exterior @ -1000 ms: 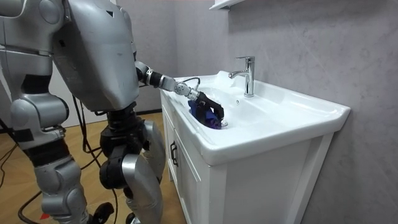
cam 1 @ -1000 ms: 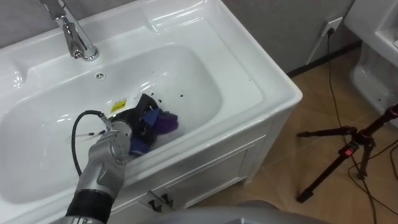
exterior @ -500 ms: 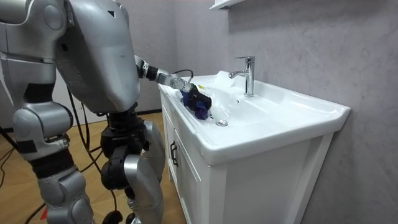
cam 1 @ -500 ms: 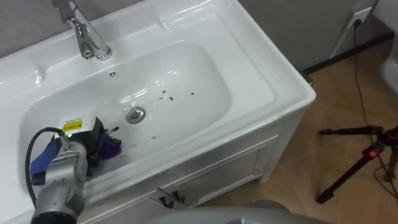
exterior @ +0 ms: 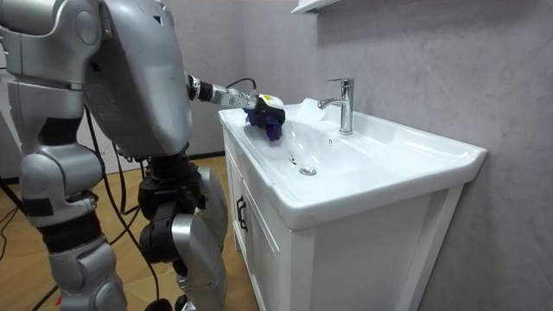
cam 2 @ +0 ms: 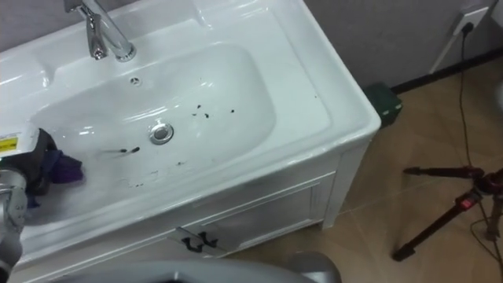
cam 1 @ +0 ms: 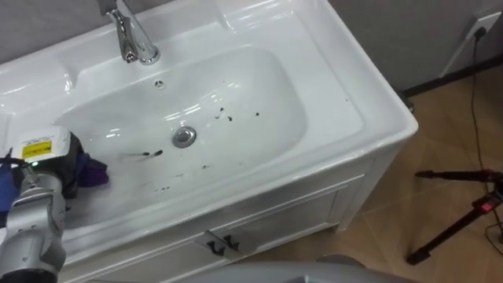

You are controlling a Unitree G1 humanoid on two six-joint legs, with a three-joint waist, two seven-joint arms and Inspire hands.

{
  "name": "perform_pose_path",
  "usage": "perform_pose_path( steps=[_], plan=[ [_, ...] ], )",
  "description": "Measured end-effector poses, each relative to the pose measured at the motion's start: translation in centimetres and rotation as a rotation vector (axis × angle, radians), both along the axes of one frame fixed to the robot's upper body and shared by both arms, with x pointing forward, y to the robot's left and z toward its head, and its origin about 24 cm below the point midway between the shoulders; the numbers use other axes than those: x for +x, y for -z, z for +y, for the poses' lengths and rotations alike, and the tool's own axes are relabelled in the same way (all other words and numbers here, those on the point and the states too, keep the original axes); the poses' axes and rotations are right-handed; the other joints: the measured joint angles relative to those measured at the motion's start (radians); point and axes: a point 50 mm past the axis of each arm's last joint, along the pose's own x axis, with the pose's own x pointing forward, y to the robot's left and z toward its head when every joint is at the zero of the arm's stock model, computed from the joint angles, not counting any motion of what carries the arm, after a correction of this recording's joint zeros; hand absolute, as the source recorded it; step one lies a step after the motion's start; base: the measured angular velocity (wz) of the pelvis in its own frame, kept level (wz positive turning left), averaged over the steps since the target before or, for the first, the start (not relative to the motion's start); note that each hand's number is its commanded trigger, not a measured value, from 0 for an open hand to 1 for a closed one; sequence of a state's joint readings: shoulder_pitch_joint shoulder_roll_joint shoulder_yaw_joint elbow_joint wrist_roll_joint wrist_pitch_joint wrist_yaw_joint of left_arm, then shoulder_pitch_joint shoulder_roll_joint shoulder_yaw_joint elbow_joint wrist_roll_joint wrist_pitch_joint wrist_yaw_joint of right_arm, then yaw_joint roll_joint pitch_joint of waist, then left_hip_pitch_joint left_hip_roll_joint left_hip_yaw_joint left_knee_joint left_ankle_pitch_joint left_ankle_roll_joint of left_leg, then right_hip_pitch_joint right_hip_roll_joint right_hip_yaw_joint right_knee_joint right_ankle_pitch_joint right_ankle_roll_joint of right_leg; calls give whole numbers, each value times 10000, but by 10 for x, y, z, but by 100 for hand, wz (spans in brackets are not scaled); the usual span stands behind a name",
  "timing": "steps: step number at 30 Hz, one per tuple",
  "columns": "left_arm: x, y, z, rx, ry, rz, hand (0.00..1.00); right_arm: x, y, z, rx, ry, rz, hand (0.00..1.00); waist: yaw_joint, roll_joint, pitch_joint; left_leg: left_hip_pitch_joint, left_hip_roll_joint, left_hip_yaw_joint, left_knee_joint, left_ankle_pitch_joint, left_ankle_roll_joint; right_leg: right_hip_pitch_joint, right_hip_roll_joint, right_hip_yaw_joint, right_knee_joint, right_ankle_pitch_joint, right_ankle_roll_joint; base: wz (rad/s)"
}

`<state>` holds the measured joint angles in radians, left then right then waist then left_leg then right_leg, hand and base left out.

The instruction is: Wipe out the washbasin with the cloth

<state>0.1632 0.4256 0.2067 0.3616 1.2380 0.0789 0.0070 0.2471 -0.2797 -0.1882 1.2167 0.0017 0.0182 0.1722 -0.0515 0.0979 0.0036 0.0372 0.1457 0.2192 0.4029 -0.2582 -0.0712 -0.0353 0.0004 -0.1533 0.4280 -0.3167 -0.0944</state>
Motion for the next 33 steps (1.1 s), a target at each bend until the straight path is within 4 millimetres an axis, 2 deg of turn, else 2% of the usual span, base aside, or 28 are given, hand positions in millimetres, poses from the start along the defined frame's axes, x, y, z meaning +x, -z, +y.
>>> perform_pose_path(
  steps=[6, 10, 13, 16, 18, 19, 24, 31, 33],
  plan=[
    [9, -20, 1, -236, 109, -966, 100, -4, 0, 1, 170, 302, -86, 0, 300, 9, -1, -107, 13, -63, 99, 0, 0, -15, -1, -97, -101, 19, 9, 6],
    [10, -21, 1, -637, -48, -1173, 100, 0, 0, 1, 168, 168, -200, 0, 315, 18, 8, -149, 12, -59, 92, 0, 0, -28, -24, -157, -112, 19, 9, 2],
    [11, -21, -2, -1145, -150, -1257, 100, 4, 1, 3, 215, -197, -169, 0, 258, -26, 9, -154, 12, -61, 92, 0, 0, 35, -39, -224, -94, 18, 8, 5],
    [13, -21, -7, -1464, -84, -1159, 100, 6, 2, 6, 319, -415, -124, 0, 173, -128, 53, -117, 10, -94, 96, -1, -1, 129, -51, -277, -100, 18, 8, 6],
    [17, -28, -11, -1444, 119, -1406, 100, 7, 3, 8, 323, -504, -102, 0, 146, -261, 139, -67, -1, -172, 93, -2, -1, 151, -50, -276, -111, 18, 8, 0],
    [17, -29, -12, -1452, 160, -1456, 100, 8, 3, 8, 307, -551, -89, 0, 105, -291, 147, -69, -2, -182, 94, -2, -1, 156, -50, -286, -125, 18, 8, 10],
    [22, -21, -28, -1913, 464, -1403, 100, 8, 3, 8, 203, -530, -59, 0, -242, -386, 153, -77, -10, -137, 65, -20, -32, 136, -96, -392, -107, 18, 30, 6],
    [37, -19, -50, -2569, 1009, -1602, 100, -1, 6, 15, 419, -794, 485, 0, -369, -546, 142, -164, -3, -79, 93, -22, -35, -26, -101, -351, 27, 17, 26, 0],
    [39, -17, -56, -2665, 1210, -1561, 100, -3, 7, 19, 507, -697, 520, 0, -501, -647, 133, -165, -1, -87, 95, -22, -35, -25, -104, -358, 33, 17, 26, 0]
  ],
)
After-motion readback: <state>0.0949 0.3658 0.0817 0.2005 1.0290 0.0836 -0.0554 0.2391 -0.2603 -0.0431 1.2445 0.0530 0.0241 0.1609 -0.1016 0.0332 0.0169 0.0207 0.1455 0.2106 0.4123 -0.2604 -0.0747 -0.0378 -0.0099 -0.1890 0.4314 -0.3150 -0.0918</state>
